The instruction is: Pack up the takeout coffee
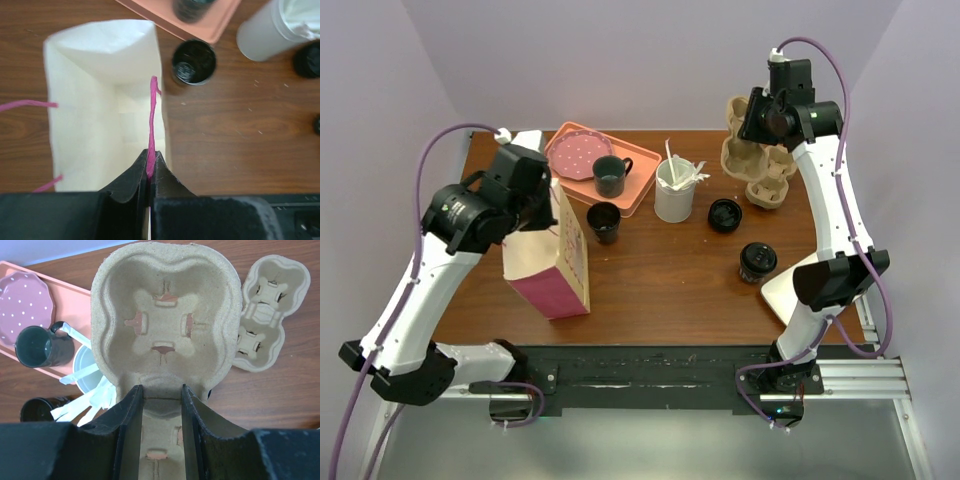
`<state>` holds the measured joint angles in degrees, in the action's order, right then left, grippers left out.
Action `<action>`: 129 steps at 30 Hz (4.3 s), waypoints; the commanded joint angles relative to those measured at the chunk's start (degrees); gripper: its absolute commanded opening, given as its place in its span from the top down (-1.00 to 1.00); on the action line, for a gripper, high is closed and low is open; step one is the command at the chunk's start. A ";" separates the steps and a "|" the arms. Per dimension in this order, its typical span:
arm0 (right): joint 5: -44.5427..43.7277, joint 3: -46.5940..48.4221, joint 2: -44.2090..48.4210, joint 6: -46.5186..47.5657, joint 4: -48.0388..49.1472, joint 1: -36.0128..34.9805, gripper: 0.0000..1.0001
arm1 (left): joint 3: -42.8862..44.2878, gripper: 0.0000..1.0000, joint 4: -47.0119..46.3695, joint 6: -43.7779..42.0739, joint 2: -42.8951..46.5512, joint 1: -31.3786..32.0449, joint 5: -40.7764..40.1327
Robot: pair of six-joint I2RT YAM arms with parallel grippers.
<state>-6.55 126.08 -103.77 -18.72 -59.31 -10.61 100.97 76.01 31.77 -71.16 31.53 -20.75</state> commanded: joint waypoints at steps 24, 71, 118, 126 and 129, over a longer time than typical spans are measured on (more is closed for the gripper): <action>0.22 1.54 4.18 2.72 -0.54 -0.29 0.46 | 0.19 1.00 -8.42 14.46 -4.86 27.62 0.89; 13.04 12.70 5.59 1.76 -6.87 -2.65 0.46 | 21.55 -0.20 -14.60 -2.68 -20.34 27.10 -9.91; -5.75 -16.91 25.10 -35.06 -3.97 -41.42 0.57 | -10.88 1.00 -27.40 10.15 3.57 17.78 6.17; -9.36 -20.70 23.44 -36.13 -5.20 -43.44 0.58 | -15.89 1.00 -31.97 15.43 6.47 17.87 5.90; -12.08 -18.16 21.59 -35.68 -6.78 -44.14 0.58 | -16.42 1.00 -32.41 15.87 6.12 17.78 6.68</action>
<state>-13.26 104.90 -80.42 -53.39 -64.64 -53.60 85.38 47.59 44.97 -65.71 49.56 -15.11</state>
